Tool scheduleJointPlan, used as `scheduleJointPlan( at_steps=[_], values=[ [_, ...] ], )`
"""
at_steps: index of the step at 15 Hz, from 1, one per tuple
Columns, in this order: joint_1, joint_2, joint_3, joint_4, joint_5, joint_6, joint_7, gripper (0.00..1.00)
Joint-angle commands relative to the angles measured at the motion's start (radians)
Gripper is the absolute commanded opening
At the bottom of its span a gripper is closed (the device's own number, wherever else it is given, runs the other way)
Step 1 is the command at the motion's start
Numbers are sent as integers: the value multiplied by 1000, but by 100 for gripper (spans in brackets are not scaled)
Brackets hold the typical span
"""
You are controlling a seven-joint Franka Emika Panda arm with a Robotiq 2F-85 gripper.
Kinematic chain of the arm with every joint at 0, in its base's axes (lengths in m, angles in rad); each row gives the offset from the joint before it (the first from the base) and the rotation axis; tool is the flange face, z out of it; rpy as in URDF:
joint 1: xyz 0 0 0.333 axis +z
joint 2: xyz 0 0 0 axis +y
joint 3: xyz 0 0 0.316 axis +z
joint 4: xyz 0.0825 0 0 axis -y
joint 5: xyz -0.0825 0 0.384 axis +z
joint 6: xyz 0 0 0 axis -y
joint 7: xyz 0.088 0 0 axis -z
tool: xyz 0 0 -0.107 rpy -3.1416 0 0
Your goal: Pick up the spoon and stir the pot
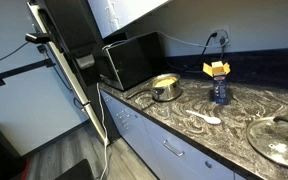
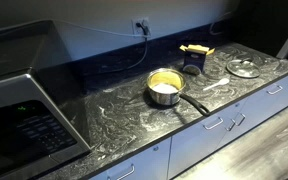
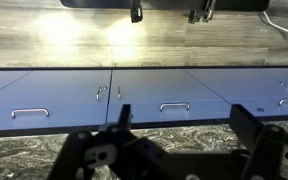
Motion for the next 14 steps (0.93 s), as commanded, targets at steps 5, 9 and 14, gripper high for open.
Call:
scheduleJointPlan(
  at_steps=[5,9,14],
  values=[
    [-11,3,8,2,6,-2,-6,100],
    [-11,3,8,2,6,-2,-6,100],
    [-22,77,80,27,93,49,224,100]
  ],
)
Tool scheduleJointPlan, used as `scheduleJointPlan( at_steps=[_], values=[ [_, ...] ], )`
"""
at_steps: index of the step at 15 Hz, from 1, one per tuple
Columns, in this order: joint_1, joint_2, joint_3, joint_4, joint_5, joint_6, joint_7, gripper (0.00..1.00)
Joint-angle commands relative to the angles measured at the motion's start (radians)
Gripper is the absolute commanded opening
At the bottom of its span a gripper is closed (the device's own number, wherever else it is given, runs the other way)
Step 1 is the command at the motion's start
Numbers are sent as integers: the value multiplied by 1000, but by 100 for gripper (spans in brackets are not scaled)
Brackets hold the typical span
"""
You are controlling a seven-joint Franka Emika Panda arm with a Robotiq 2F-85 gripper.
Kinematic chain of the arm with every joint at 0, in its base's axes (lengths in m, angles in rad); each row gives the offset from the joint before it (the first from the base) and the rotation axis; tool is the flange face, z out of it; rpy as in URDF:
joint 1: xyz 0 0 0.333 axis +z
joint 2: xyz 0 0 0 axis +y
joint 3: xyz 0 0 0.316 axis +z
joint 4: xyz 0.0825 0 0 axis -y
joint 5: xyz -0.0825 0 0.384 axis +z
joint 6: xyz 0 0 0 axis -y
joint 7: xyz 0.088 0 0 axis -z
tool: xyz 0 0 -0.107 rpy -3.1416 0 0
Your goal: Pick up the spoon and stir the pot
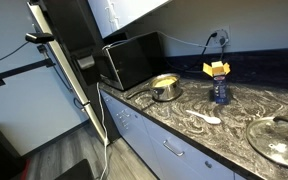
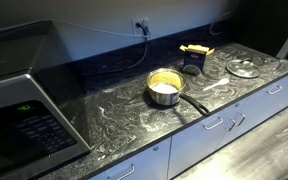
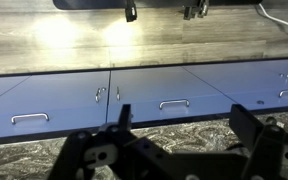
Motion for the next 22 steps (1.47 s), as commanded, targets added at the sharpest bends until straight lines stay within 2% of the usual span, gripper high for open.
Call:
scheduleJointPlan(
  at_steps=[1,6,10,11,12,16,19,22],
  values=[
    [-14,91,96,29,103,66,228,100],
    [-4,262,269,52,254,267,588,100],
    [-9,424,360,84,266,441,853,100],
    [-8,458,370,93,262,464,916,100],
    [12,385,342,47,247,437,828,100],
    [17,417,339,53,244,449,837,100],
    [-13,468,328,104,267,413,976,100],
    [-10,567,321,143,277,462,1115,100]
  ],
)
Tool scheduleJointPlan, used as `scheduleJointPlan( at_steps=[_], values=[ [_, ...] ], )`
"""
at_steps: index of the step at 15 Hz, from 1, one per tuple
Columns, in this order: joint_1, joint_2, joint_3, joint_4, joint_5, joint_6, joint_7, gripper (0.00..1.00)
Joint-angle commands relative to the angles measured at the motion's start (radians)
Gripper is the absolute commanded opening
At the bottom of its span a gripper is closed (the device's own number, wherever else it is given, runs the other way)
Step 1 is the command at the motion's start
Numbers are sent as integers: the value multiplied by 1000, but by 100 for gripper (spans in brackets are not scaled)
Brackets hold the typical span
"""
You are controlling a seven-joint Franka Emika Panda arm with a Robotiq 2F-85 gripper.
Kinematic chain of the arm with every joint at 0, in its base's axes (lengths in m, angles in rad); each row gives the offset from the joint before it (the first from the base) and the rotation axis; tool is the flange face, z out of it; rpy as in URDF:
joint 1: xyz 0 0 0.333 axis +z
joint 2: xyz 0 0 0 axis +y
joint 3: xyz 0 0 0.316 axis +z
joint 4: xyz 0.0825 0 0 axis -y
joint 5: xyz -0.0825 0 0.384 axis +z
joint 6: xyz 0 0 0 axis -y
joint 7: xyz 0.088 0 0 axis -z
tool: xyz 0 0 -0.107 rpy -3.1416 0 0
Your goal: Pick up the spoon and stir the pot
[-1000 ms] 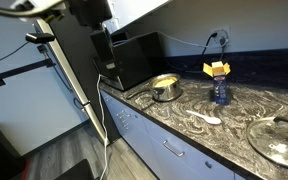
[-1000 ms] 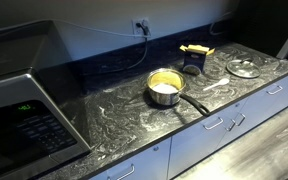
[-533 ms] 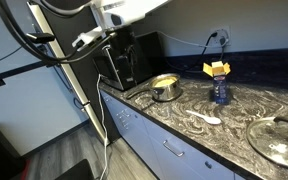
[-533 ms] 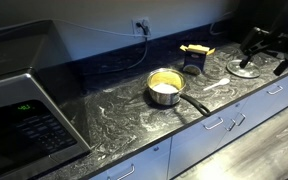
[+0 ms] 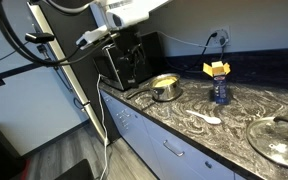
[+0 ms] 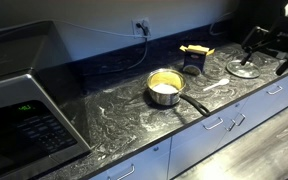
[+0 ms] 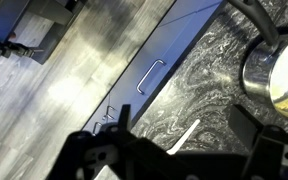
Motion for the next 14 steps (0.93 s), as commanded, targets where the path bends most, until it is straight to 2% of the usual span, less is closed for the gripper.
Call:
scheduleJointPlan(
  at_steps=[1,5,9,10,12,14],
  values=[
    [3,151,-5,90,36,29,162,100],
    [29,320,-19,175,100,137,323,100],
    [53,462,-35,241,183,301,445,100],
    [62,491,-44,255,177,341,496,100],
    [93,544,-77,276,95,416,616,100],
    [127,587,-120,305,-3,405,717,100]
  ],
)
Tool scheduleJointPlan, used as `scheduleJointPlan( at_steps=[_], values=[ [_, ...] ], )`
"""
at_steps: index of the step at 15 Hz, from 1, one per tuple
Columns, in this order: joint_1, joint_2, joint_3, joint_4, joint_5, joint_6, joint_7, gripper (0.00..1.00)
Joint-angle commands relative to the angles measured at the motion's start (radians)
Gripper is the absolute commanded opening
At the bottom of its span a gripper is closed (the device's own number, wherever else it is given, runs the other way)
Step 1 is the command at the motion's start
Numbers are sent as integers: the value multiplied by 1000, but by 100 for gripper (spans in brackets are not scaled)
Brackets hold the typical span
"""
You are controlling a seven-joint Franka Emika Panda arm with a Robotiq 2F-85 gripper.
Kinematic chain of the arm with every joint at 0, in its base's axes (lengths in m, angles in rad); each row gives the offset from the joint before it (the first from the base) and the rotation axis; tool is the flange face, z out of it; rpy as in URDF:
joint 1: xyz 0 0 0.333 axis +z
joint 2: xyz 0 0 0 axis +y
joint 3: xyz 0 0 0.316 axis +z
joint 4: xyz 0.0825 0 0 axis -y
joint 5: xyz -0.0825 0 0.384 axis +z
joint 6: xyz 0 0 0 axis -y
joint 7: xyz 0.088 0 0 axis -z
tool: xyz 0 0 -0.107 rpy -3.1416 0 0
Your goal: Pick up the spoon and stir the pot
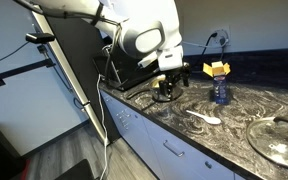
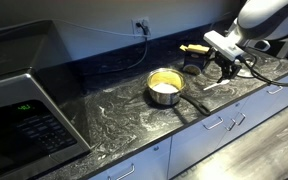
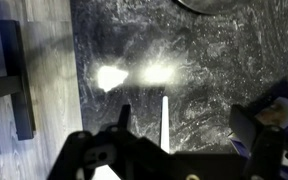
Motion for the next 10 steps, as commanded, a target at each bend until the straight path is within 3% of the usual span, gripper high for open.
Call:
scheduleJointPlan(
  at_steps=[1,2,10],
  values=[
    [60,68,-63,71,-124,-51,151,100],
    [39,43,-45,28,-79,-5,89,100],
    [71,104,-86,72,-148,-22,184,100]
  ],
)
